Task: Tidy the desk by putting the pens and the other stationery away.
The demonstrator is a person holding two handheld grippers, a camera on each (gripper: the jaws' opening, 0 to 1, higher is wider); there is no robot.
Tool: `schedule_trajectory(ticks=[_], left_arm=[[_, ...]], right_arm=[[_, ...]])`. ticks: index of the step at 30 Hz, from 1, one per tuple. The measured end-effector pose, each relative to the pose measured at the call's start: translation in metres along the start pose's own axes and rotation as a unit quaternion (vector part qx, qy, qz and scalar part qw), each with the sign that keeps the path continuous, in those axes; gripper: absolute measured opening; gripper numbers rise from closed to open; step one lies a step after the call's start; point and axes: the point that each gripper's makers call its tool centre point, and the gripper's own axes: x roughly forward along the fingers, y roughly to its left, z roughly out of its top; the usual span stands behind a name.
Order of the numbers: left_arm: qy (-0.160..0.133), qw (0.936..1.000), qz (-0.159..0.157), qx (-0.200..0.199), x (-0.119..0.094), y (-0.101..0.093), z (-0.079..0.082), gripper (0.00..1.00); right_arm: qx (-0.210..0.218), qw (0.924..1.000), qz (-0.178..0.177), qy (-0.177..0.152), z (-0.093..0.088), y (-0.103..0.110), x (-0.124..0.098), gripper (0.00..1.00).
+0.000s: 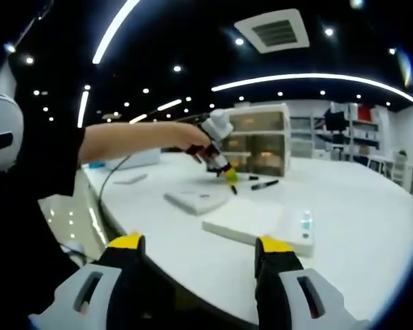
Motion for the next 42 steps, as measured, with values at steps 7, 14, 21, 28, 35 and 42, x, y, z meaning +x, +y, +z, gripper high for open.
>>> schedule_trajectory(ticks=[7,14,21,28,35,42], left_arm=[[-0.016,0.9999,0.002,0.005,-0.003,-0.005,-0.003,0.11],[-0.065,0.9977,-0.008,0.020,-0.017,-0.026,0.003,0.10],[-0.123,0.9920,-0.014,0.026,-0.047,-0.037,0.006,0.10],[-0.188,0.9820,-0.023,0.006,-0.090,-0.045,-0.006,0.10],[-0.237,0.9710,-0.031,-0.012,-0.131,-0.056,-0.028,0.10],[-0.299,0.9532,-0.031,-0.035,-0.168,-0.067,-0.056,0.10]], right_arm=[[0.003,1.0000,0.004,0.000,-0.003,0.007,0.003,0.61],[0.000,1.0000,0.007,0.002,0.000,0.009,0.005,0.61],[0.018,0.9995,0.018,-0.019,0.010,0.015,0.010,0.59],[0.021,0.9992,0.023,-0.027,0.019,0.016,0.017,0.59],[0.029,0.9983,0.035,-0.036,0.027,0.016,0.023,0.59],[0.042,0.9971,0.042,-0.048,0.036,0.015,0.025,0.59]])
